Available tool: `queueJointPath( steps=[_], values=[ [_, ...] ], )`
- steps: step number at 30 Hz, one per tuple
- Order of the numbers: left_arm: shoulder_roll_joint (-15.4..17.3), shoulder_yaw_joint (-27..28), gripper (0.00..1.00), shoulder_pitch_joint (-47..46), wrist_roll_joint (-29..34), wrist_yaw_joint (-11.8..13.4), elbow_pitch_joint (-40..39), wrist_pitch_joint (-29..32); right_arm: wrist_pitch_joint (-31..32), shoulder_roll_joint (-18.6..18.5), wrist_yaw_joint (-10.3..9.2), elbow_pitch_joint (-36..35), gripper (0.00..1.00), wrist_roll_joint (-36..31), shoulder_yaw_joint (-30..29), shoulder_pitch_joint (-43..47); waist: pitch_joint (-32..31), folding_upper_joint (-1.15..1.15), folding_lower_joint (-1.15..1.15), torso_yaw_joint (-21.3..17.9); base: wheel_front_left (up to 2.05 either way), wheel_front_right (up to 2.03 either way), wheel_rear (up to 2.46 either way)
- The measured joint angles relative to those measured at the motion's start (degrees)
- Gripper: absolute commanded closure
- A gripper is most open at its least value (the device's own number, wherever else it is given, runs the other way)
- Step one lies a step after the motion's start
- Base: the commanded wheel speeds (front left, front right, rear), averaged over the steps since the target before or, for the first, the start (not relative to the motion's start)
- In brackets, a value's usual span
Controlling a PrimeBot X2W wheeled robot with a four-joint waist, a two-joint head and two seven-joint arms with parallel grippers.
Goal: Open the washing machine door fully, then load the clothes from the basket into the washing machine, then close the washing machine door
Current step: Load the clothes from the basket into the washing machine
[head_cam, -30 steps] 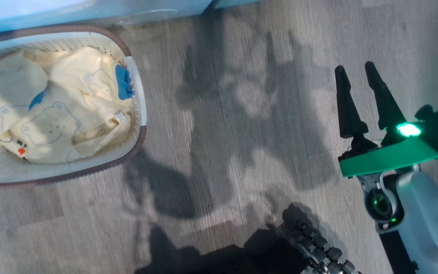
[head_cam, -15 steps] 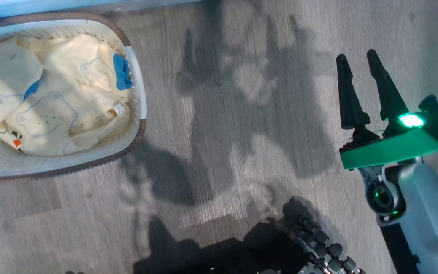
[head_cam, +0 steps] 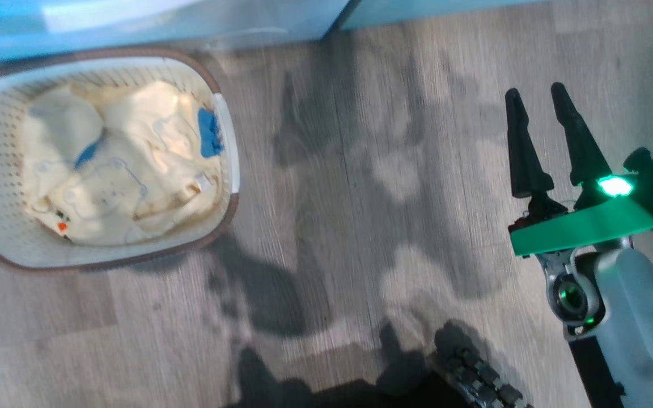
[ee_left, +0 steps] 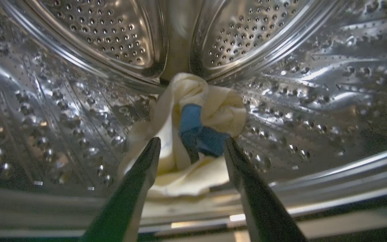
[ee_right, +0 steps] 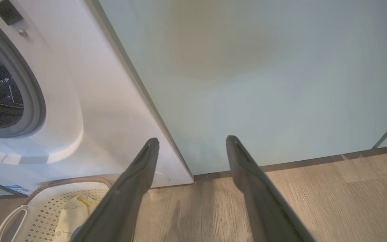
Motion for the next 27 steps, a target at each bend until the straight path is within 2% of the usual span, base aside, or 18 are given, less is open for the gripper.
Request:
queueJointPath(
  steps=[4, 12, 20, 23, 27],
  values=[
    [-0.4, -0.4, 0.00, 6.3, -1.6, -0.2, -0.9, -2.3, 0.0, 0.0, 0.00, 0.5, 0.00, 0.0, -0.2, 1.9, -3.2, 0.00, 0.00, 0.6, 0.00, 0.00, 0.00],
    [-2.4, -3.4, 0.00, 22.6, -5.7, -0.3, -8.5, -7.2, 0.0, 0.0, 0.00, 2.0, 0.00, -2.5, -3.0, 8.4, -12.2, 0.00, -0.01, 3.1, 0.00, 0.00, 0.00],
    [-2.4, -3.4, 0.00, 34.9, -7.9, -0.3, -14.1, -11.4, 0.0, -0.5, 0.00, 2.3, 0.00, -2.8, -5.1, 13.8, -20.9, 0.00, -0.01, 5.5, 0.00, 0.00, 0.00],
    [-2.0, -1.3, 0.00, 38.6, -7.5, 0.3, -16.8, -11.7, 0.0, -1.0, 0.00, 2.4, 0.00, -2.8, -5.4, 15.5, -23.8, 0.00, -0.01, 6.5, 0.00, 0.00, 0.00],
    [-0.5, 7.0, 0.00, 45.1, -3.1, 3.2, -26.2, -11.8, 0.0, -2.1, 0.00, 2.3, 0.00, -2.8, -6.6, 17.3, -27.3, 0.01, -0.01, 8.6, 0.00, 0.00, 0.00]
  ],
)
